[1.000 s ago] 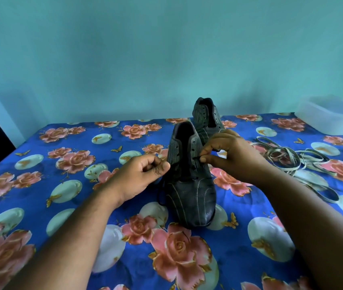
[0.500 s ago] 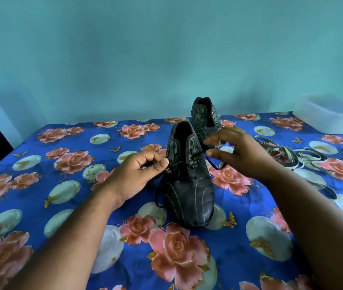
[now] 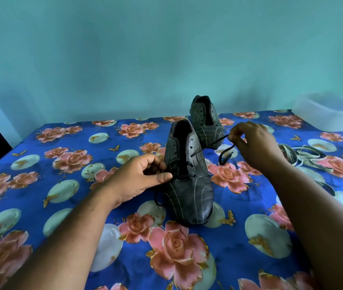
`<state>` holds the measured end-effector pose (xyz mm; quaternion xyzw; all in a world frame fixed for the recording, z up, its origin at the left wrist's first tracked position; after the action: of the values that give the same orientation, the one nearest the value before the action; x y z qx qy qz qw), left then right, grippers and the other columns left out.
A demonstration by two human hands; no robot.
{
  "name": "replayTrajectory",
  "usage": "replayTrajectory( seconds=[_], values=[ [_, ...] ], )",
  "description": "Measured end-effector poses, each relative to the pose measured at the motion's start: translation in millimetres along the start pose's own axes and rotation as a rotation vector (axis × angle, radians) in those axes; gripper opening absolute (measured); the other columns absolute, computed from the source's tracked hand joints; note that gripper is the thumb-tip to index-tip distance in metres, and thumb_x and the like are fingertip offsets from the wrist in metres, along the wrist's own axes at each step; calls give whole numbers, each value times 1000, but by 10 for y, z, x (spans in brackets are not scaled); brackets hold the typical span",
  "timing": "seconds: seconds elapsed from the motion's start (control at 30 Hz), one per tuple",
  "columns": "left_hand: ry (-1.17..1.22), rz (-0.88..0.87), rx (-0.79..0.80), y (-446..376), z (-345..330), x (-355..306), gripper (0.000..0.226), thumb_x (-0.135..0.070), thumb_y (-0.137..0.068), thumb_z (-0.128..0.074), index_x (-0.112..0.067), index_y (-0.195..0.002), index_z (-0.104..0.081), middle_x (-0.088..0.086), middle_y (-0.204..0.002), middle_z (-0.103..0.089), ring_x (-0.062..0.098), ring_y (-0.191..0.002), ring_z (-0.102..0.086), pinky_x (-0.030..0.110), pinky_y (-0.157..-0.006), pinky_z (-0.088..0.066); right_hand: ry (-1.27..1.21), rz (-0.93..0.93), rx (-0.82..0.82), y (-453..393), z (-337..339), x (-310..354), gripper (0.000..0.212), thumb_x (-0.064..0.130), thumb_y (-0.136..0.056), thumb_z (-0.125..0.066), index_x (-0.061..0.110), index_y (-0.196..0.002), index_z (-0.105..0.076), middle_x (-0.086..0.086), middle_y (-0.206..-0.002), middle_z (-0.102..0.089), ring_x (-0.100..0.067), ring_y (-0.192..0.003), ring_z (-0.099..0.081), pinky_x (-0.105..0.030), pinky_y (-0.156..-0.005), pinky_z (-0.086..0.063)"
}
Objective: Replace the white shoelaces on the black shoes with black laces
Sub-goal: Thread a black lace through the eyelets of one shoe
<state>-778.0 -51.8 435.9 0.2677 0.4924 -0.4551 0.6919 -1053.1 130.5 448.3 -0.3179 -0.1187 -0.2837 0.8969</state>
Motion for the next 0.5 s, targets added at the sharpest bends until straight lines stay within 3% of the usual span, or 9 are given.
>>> replayTrajectory(
  seconds=[0.1, 0.17, 0.3, 0.4, 0.5],
  values=[
    [-52, -19, -13, 0, 0, -4, 8, -19, -89, -76, -13, -92, -71, -8, -80, -69, 5, -78, -61, 19, -76, -48, 39, -178, -32, -4, 9, -78, 13, 34, -99, -60, 23, -102, -66, -3, -108, -63, -34, -110, -51, -48, -88, -45],
    [-63, -12, -18, 1, 14, 3, 4, -16, -92, -73, -13, -91, -71, -7, -81, -70, 6, -80, -62, 21, -77, -49, 35, -205, -21, 3, -7, -43, 16, 35, -99, -60, 24, -109, -66, -5, -115, -62, -35, -116, -48, -51, -93, -44],
    [-5, 8, -59, -2, 43, -16, 6, -13, -95, -69, -8, -91, -68, -3, -81, -67, 9, -80, -58, 23, -77, -47, -136, 108, 85, 29, 11, 244, 37, 53, -91, -62, 35, -123, -63, 1, -124, -57, -28, -121, -50, -53, -100, -44],
    [9, 2, -111, -7, 53, -34, 9, -9, -96, -66, -2, -90, -67, 1, -80, -66, 13, -79, -56, 22, -73, -46, -182, 388, 191, 99, -19, 415, 38, 67, -85, -60, 40, -110, -69, 16, -112, -61, -19, -113, -54, -51, -98, -44],
    [8, -23, -157, -16, 50, -46, 11, -7, -97, -64, 0, -88, -66, -1, -75, -66, 8, -72, -57, 17, -66, -46, -176, 451, 189, 143, -79, 484, 25, 60, -87, -60, 40, -96, -70, 20, -101, -63, -17, -104, -52, -50, -91, -45]
  ],
)
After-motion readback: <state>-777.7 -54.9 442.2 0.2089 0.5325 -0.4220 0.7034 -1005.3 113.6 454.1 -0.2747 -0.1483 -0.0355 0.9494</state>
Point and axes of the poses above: each hand's wrist, its own y-axis away from the middle knuckle, its own z-axis out of the back of the hand, x = y × z, the point moved 1 cm from there along -y, towards the middle knuckle
